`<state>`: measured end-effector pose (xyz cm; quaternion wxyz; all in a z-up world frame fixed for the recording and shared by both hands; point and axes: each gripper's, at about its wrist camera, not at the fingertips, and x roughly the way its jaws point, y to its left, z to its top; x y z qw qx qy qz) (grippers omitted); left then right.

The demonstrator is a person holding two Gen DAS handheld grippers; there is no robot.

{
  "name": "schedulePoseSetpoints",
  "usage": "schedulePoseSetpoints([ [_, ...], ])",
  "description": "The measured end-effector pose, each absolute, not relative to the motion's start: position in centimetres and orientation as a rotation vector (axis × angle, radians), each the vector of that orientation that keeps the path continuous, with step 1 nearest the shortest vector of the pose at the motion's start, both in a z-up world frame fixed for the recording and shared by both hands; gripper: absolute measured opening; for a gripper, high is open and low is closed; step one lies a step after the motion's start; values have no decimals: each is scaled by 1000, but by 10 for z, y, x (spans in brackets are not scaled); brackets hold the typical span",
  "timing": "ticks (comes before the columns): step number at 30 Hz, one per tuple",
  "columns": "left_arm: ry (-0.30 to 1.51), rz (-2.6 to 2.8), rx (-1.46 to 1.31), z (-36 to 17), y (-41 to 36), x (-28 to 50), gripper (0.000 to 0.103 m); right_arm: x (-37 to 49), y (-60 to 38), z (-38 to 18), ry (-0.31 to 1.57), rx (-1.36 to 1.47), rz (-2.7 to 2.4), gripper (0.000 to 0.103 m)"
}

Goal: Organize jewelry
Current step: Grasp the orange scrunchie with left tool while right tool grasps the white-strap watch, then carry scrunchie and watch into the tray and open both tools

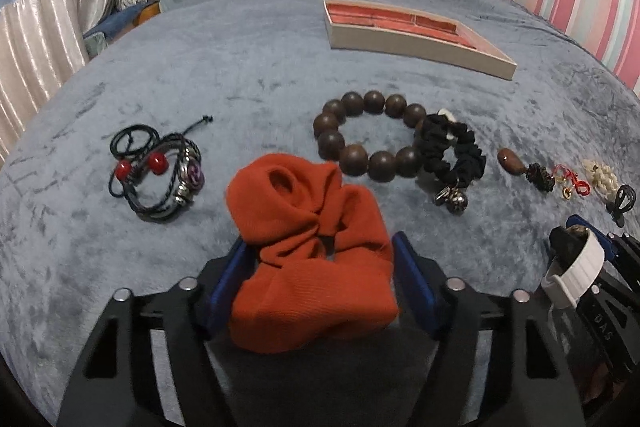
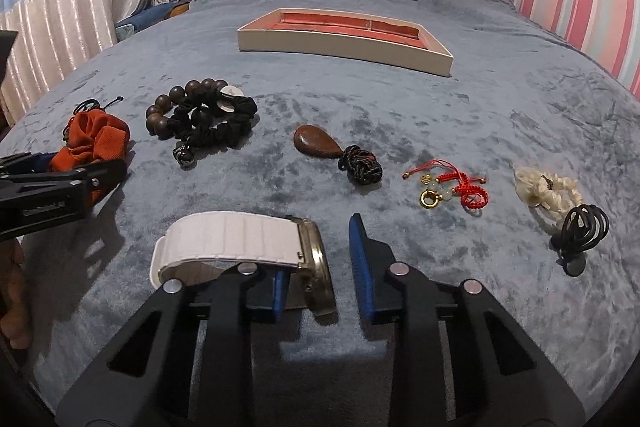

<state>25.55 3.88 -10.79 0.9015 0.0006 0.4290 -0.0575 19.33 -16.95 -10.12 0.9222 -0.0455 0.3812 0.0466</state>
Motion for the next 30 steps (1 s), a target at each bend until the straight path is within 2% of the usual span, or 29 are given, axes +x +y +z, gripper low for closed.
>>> schedulePoseSetpoints([
  [4, 894, -128, 11, -110, 36, 257, 56, 194, -168, -101, 784, -94, 111, 17],
  [18, 894, -144, 40, -111, 29, 263, 30, 208, -183, -87, 776, -47, 175, 13],
  [23, 882, -126, 49, -105, 27, 265, 26, 213, -195, -80, 758, -41, 169, 13],
  [30, 822, -121, 61, -76, 19, 280, 25, 237, -214, -53, 707, -21, 164, 13],
])
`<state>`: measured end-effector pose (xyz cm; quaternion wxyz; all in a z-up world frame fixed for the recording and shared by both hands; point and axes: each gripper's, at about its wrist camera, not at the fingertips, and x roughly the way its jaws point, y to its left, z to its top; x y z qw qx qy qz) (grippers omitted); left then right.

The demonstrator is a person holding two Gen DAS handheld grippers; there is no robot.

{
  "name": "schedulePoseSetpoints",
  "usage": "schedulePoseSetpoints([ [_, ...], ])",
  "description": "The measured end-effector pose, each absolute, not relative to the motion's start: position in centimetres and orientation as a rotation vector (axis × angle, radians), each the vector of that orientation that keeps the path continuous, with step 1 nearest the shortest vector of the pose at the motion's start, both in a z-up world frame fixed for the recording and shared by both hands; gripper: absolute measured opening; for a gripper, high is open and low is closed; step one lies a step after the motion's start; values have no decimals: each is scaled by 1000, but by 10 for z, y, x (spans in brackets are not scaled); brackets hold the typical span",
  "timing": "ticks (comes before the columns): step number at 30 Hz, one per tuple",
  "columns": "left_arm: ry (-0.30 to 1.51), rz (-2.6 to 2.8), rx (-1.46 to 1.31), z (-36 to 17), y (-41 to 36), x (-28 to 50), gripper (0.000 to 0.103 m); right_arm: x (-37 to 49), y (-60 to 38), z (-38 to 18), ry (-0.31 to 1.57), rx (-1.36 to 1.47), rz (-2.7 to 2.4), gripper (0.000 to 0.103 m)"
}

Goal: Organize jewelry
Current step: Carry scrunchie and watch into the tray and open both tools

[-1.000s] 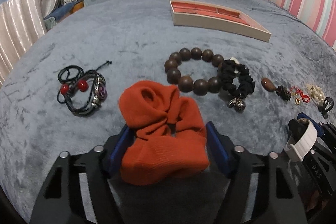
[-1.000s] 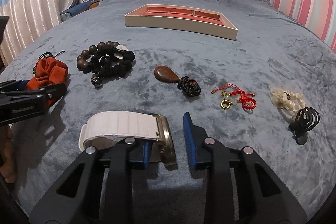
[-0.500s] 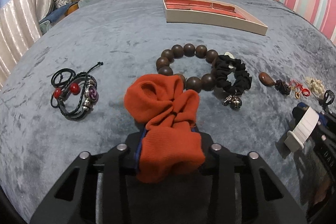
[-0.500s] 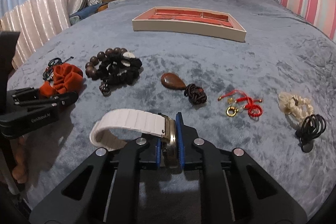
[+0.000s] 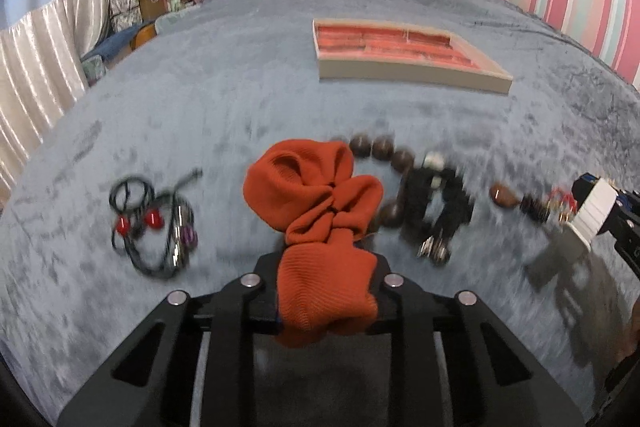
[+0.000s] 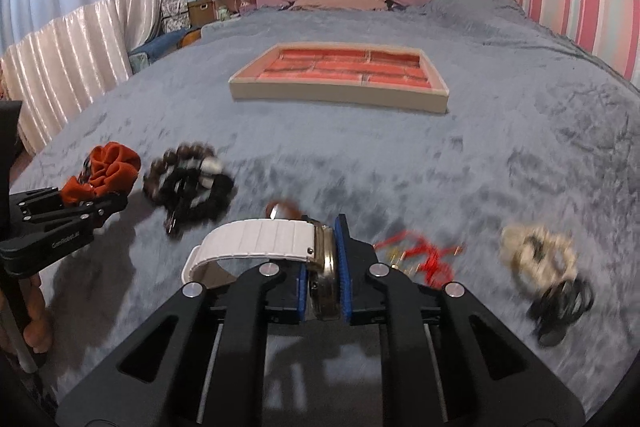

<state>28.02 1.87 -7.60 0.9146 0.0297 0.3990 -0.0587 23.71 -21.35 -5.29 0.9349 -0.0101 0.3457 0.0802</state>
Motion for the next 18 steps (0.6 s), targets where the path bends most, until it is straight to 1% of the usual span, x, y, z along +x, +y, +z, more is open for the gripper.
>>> schedulePoseSetpoints([
  [8, 746, -146, 50, -27, 1, 348, 25, 307, -234, -17, 671, 14, 142, 13],
  [15, 697, -168, 39, 6, -22, 426, 25, 399, -247, 8, 632, -15, 82, 13],
  [18, 679, -159, 68, 11, -36, 464, 25, 440, -253, 11, 639, -15, 60, 13],
])
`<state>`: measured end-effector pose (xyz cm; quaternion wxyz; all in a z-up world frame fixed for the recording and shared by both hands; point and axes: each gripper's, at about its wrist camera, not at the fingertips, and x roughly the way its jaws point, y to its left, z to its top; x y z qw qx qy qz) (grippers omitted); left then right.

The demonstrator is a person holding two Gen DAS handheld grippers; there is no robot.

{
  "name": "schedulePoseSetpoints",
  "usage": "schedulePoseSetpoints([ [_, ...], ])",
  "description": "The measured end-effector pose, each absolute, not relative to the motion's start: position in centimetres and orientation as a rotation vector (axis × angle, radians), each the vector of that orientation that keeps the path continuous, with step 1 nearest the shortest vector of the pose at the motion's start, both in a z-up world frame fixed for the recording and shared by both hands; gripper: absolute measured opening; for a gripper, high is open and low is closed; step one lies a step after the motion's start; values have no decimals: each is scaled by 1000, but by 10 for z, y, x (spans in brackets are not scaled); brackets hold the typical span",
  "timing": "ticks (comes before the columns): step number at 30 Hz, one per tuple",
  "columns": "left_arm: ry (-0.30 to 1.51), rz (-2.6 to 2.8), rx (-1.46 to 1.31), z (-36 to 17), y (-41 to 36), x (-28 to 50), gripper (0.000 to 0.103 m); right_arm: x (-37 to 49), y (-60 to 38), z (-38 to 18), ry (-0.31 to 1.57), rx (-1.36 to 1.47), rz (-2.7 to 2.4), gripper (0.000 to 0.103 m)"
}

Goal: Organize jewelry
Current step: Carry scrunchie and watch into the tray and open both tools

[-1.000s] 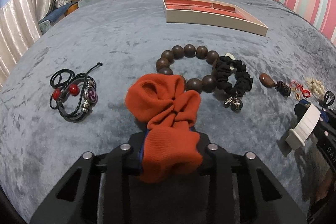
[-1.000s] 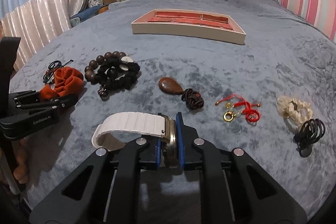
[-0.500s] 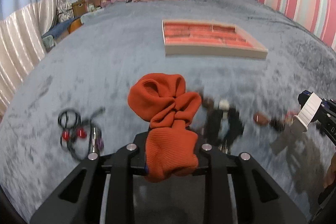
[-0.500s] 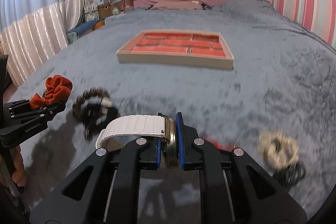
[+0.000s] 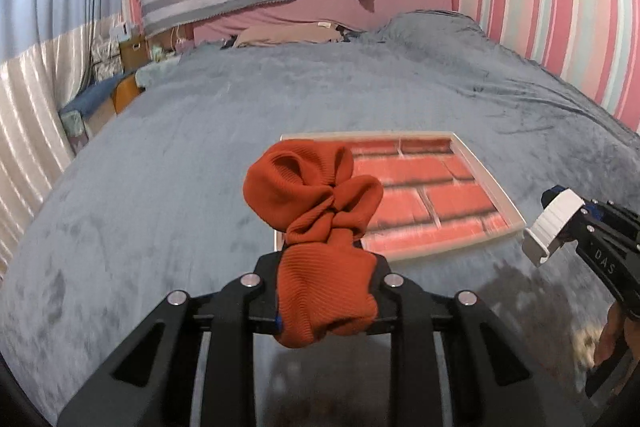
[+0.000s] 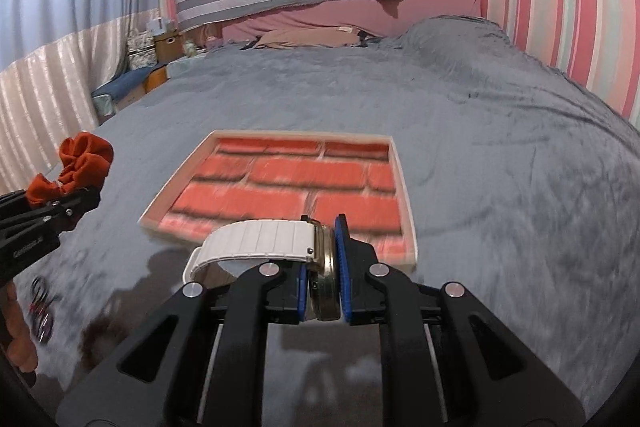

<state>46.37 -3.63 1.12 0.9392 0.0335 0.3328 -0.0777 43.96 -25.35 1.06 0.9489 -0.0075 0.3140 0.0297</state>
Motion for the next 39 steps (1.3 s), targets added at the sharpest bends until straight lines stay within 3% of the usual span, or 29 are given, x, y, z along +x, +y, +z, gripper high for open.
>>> schedulePoseSetpoints([
  [11, 795, -145, 65, -26, -64, 606, 25, 591, -265, -17, 745, -49, 6, 13],
  [21, 955, -129, 62, -68, -77, 697, 25, 669, -276, -56, 883, -60, -62, 13],
  [34, 1060, -123, 86, -104, -74, 726, 26, 706, -287, -89, 1010, -32, -105, 13],
  [39, 1065, -115, 108, -104, -76, 728, 40, 706, -287, -92, 1033, -23, -99, 14],
])
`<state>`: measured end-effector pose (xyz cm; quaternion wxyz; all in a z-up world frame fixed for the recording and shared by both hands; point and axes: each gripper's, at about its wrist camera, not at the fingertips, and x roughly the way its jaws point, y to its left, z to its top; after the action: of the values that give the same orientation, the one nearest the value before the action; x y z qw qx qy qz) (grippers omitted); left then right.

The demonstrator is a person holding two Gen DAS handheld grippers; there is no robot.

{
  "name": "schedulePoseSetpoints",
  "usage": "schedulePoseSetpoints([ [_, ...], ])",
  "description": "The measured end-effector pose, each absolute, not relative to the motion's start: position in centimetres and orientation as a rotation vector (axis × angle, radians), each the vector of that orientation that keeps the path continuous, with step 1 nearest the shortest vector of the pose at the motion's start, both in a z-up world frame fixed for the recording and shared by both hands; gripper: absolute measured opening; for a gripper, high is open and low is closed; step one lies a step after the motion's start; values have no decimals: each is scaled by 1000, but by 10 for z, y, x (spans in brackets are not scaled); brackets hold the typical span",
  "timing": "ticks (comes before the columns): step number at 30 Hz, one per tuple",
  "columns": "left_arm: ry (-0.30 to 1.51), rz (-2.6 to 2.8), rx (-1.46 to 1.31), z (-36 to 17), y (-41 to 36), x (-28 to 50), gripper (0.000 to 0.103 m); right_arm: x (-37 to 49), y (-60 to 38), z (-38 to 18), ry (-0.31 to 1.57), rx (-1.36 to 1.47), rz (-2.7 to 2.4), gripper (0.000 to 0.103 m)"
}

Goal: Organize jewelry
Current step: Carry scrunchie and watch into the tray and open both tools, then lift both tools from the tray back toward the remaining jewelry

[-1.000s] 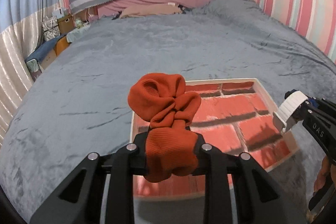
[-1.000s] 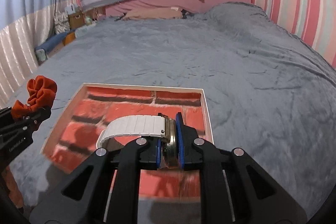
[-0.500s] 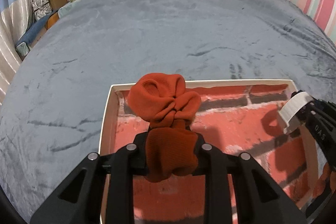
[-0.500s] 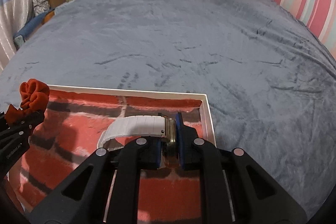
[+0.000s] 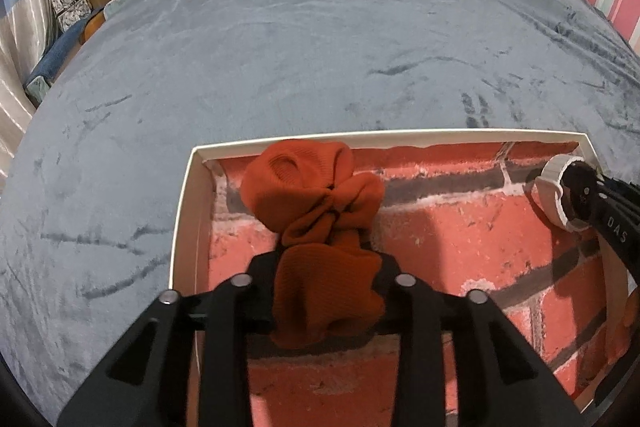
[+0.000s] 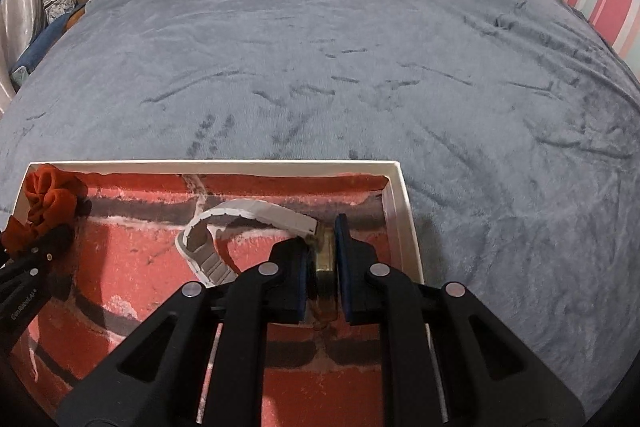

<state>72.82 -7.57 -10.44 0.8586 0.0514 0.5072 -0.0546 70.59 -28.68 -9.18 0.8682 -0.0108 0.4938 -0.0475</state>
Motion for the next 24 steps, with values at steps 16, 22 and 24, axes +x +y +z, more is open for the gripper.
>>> schedulePoseSetpoints([
  [16, 1001, -127, 130, -77, -79, 696, 62, 679, -298, -61, 982, 19, -53, 59],
  [22, 864, -149, 119, -45, -73, 653, 78, 641, -303, -42, 906, 37, -35, 85],
  [24, 830, -159, 112, -35, -71, 636, 81, 629, -304, -37, 885, 37, -36, 90],
])
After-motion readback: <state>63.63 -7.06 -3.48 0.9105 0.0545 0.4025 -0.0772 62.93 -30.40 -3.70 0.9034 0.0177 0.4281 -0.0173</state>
